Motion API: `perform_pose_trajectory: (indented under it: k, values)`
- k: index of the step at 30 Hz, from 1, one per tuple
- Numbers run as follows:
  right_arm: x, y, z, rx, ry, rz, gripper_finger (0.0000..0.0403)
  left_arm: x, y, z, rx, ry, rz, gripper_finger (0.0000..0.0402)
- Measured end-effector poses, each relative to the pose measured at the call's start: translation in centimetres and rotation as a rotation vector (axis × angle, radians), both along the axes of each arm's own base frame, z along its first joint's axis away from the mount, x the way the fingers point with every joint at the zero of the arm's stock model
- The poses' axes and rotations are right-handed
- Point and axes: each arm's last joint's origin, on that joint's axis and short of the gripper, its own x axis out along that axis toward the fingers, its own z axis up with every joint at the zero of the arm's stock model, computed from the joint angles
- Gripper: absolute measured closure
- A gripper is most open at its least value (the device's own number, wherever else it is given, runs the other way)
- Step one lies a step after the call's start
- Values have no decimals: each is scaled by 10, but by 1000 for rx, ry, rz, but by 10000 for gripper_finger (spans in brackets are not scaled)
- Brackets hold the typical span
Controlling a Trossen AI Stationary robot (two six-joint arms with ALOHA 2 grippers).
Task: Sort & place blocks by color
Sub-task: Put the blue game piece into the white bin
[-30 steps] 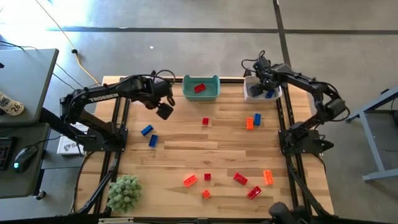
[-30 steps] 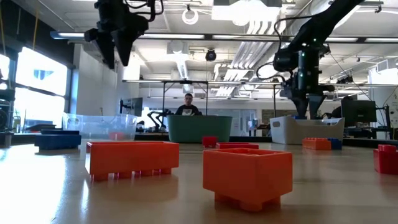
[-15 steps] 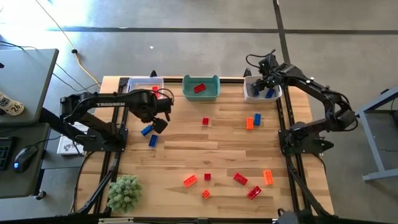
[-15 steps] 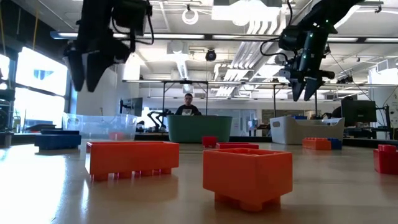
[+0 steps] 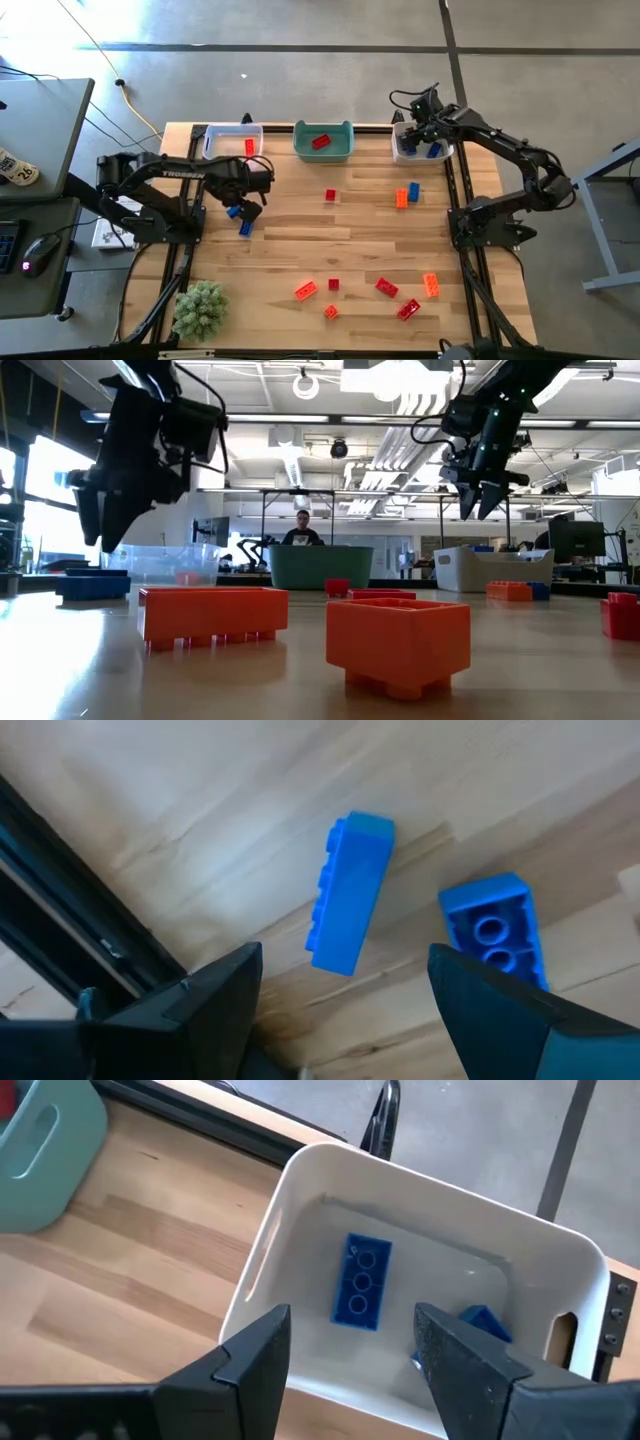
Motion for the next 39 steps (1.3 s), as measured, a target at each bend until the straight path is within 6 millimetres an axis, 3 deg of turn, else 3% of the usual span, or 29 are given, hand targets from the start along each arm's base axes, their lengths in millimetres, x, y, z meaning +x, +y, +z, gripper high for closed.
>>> perform_pose_trajectory:
  k: [14,19,30,39]
  values:
    - [4,3,0,8,-22,-20,203,-15,-6,-37,-19,-7,-42,141]
    - [9,8,0,11,-30,-8,203,-20,-7,-42,-3,20,-54,185]
    - [25,23,1,39,-79,45,203,-16,-4,-46,14,-35,-233,337]
    - [46,44,21,22,-335,149,203,-6,-1,-36,13,-99,-317,337]
